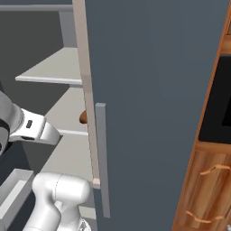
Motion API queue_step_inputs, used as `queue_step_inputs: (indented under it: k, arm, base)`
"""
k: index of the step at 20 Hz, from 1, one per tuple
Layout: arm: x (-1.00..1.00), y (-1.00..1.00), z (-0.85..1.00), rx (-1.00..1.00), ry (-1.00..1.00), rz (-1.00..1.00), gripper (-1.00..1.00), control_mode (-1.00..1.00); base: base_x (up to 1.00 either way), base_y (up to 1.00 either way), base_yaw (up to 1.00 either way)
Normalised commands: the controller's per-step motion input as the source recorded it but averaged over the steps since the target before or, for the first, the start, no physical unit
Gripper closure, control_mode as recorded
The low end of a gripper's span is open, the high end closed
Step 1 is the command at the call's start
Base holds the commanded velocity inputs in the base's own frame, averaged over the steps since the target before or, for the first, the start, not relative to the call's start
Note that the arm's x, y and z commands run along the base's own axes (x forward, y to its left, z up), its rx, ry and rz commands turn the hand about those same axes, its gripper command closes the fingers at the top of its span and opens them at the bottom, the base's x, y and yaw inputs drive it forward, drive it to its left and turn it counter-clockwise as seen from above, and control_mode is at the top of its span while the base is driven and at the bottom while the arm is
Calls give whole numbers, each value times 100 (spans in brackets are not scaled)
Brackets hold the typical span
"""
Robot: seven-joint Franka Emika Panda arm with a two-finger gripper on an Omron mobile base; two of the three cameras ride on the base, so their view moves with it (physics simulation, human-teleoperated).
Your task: Take the kiwi, potato, and chicken drumstick from the freezer and place them in the bowl on the counter.
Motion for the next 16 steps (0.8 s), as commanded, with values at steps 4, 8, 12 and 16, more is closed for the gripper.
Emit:
queue_step_inputs:
  k: [4,8,12,16]
  arm:
    - [0,0,0,0,0,0,-100,100]
    - [0,0,0,0,0,0,-100,100]
    - [0,0,0,0,0,0,-100,100]
    - [4,0,-4,0,0,0,-100,-100]
  base:
    - [9,25,0]
    - [0,0,0]
    - [0,0,0]
    - [0,0,0]
